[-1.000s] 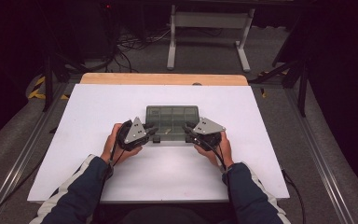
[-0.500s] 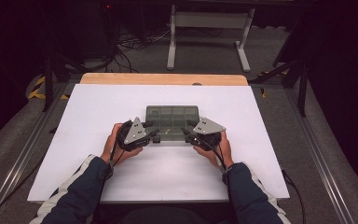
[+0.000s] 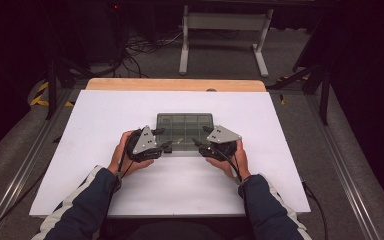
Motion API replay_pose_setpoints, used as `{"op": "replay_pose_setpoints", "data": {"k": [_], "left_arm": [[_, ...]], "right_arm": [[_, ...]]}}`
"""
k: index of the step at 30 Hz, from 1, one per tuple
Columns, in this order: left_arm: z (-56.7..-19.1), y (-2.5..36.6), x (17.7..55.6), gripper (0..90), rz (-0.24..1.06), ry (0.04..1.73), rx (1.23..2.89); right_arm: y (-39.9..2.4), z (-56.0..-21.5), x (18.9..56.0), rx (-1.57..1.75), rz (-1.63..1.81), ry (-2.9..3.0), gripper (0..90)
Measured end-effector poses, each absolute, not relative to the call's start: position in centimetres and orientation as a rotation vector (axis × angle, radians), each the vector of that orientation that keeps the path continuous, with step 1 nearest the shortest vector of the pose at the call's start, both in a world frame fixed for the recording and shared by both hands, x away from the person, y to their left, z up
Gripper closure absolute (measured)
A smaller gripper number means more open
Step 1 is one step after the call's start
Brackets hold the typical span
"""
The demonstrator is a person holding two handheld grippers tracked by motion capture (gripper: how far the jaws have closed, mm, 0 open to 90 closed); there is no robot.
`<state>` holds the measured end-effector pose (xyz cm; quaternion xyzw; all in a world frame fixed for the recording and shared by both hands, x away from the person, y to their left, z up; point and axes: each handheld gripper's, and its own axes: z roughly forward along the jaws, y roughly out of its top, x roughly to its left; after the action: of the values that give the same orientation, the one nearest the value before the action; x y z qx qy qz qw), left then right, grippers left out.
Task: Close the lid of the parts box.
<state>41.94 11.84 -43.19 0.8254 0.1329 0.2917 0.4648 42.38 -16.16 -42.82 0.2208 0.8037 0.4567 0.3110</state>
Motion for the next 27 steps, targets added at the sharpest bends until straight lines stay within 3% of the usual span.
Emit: {"op": "replay_pose_setpoints", "data": {"k": [27], "left_arm": [[-43.27,11.44,41.91,13.4,0.652,0.352,2.008]], "right_arm": [[-15.61,-42.97,42.49,0.614,1.251,2.107,8.7]]}}
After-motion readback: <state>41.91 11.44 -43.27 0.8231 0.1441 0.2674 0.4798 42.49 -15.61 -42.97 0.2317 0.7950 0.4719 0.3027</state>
